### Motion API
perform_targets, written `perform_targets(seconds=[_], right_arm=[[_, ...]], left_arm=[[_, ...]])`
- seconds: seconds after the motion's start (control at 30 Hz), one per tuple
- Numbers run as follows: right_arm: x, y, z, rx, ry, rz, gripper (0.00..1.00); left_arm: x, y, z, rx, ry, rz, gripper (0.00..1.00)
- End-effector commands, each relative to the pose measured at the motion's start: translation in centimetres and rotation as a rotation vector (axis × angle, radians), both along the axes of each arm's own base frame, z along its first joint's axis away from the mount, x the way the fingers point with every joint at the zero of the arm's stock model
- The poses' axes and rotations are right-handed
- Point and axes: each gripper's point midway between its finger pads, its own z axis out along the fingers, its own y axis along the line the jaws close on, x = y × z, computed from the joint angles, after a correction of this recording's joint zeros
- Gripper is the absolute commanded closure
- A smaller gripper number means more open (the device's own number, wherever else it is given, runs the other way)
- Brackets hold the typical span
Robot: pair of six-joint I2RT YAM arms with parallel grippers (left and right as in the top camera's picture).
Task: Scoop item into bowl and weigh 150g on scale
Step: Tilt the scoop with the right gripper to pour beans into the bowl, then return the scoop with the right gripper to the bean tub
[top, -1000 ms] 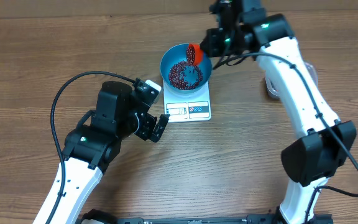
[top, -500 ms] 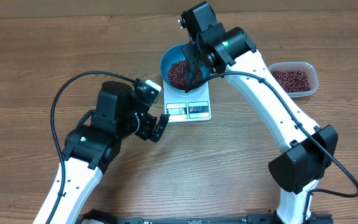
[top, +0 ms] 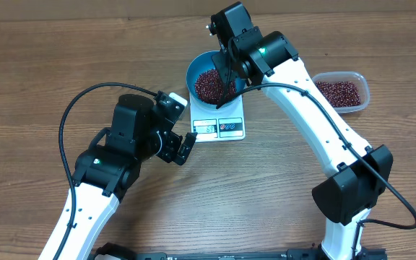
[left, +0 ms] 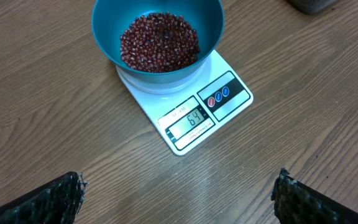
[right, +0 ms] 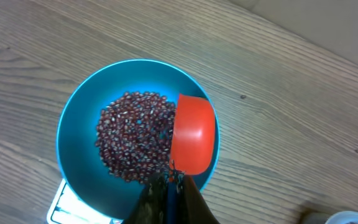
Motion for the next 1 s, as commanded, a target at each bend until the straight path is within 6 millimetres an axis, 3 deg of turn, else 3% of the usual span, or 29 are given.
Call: perform_targets(seconds=[0.0, 0.13, 0.27, 0.47, 0.67, 0.97], right_arm=[[0.2, 0.6, 1.1, 0.029, -0.018, 0.023, 0.96], [0.0, 0.4, 1.5, 0.031, -0.021, 0.022, 0.96], [-0.4, -0.5, 3.2, 0.046, -0.042, 0.008, 0.96], [-1.2, -4.2, 6.7, 0.157, -0.037, -0.019, 0.96], [-1.2, -12.1, 8.5, 0.302, 0.016, -0.134, 0.96], [-2.7, -26.3, 6.3, 0.352, 0.128, -0.452, 0.96]], left_arm=[[0.3, -0.1, 1.0, -0.01, -0.022, 0.009, 0.01], [0.3, -0.1, 1.0, -0.01, -0.022, 0.009, 0.01], [0.3, -0.1, 1.0, -0.01, -0.022, 0.009, 0.01], [0.3, -0.1, 1.0, -0.01, -0.022, 0.009, 0.0], [0.3, -0.1, 1.0, -0.01, -0.022, 0.009, 0.0], [0.3, -0.1, 1.0, -0.01, -0.022, 0.009, 0.0]])
